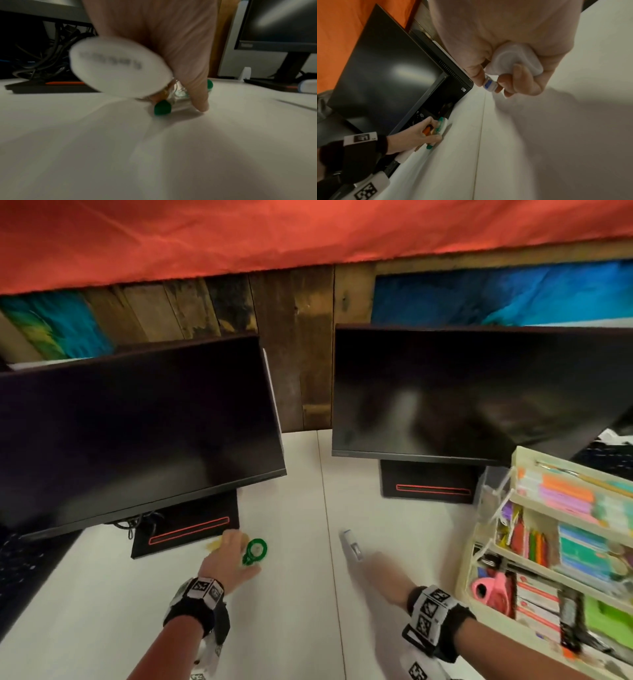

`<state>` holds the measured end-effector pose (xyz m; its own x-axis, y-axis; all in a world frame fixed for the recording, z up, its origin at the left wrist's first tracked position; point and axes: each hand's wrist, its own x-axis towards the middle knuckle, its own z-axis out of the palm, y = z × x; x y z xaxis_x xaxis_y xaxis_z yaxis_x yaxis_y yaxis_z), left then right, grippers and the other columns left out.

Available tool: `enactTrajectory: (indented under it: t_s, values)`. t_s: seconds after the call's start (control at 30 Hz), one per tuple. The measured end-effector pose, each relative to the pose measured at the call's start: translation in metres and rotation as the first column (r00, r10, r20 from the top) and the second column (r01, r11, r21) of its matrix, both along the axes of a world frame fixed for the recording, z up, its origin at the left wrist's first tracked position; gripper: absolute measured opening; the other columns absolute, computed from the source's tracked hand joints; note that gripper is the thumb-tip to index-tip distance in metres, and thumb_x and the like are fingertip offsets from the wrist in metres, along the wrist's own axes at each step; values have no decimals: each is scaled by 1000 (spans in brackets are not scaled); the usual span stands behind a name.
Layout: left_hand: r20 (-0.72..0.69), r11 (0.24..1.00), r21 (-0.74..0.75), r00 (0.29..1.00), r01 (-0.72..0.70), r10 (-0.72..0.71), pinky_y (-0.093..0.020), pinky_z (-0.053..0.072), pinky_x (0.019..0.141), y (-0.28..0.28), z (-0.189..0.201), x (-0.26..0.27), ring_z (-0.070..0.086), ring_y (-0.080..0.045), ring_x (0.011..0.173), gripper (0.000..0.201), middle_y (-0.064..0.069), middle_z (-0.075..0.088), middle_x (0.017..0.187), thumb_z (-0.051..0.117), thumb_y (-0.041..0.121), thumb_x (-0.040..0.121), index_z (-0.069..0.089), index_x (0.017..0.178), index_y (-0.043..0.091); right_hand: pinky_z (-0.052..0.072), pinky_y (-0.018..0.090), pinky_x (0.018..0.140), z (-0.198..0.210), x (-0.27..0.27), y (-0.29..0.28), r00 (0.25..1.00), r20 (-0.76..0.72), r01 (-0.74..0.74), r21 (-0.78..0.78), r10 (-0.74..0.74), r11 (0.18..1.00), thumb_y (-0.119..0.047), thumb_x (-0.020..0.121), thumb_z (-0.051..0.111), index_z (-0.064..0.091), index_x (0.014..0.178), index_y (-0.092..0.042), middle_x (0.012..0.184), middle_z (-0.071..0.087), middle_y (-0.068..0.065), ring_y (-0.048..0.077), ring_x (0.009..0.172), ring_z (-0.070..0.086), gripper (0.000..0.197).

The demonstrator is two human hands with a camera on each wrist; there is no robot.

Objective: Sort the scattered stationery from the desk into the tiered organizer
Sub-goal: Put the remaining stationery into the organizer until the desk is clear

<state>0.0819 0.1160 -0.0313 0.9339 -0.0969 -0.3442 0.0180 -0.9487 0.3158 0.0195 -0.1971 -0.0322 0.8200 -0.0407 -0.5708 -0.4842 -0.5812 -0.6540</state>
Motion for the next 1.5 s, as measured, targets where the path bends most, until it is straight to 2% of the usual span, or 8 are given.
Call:
enactTrajectory:
  t_s: [0.7,0.83,0.97,1.07,1.17,1.27,1.33,1.5]
  values:
    - [-82,981,168,990,-99,114,-37,46,86,-69,3,-20,57,-32,92,47,-9,36,115,60,44,85,47,118,13,31,19,50,30,-65,-64,992,34,113,159,-120,981,-41,91,50,43,82,-22,73,52,-7,7,57,42,22]
    - [3,955,-119,962,-270,272,-42,46,90,-86,-1,-29,58,-36,99,45,-18,57,114,62,33,87,49,120,5,32,19,49,22,-69,-73,993,38,105,155,-112,982,-41,92,49,43,83,-21,73,52,-5,8,55,41,23]
    - [-61,746,-488,870,-454,490,-30,46,63,-71,7,-32,62,-33,75,11,-17,68,88,60,19,89,56,95,10,29,13,41,20,-70,-69,996,23,85,160,-89,983,-39,92,49,45,85,-18,71,55,-7,6,50,40,23]
    - [-98,667,-558,838,-493,537,-36,47,70,-42,8,-31,62,-33,82,13,-15,65,84,60,16,91,58,96,5,28,14,38,20,-66,-59,996,-13,91,195,-90,977,-38,92,49,45,86,-18,71,55,-5,8,49,38,22]
    - [-106,798,-453,912,-399,396,-31,48,58,-14,7,-36,61,-28,75,21,-10,62,93,65,25,88,61,97,6,28,12,39,22,-60,-50,999,-10,36,179,-35,983,-37,93,49,45,87,-17,72,55,-6,7,49,38,21]
    - [-210,858,-385,938,-340,278,-20,44,57,1,1,-46,56,-24,104,61,4,40,132,73,23,81,46,134,11,28,10,41,25,-54,-43,1000,-8,-5,164,6,986,-38,93,48,45,88,-18,72,54,-7,5,51,39,21]
    - [-253,892,-337,941,-303,224,-18,46,60,5,-3,-49,55,-19,100,79,1,40,139,76,23,78,33,144,14,28,9,41,28,-52,-39,1000,-17,-18,169,21,985,-39,93,48,44,88,-19,73,54,-7,5,53,40,20]
    - [-198,961,-218,972,-169,126,-23,46,75,3,-10,-45,56,-18,96,62,1,40,131,79,31,73,57,127,11,30,16,50,32,-50,-35,1000,-28,14,193,-9,981,-41,92,48,43,86,-21,73,55,-8,5,55,41,21]
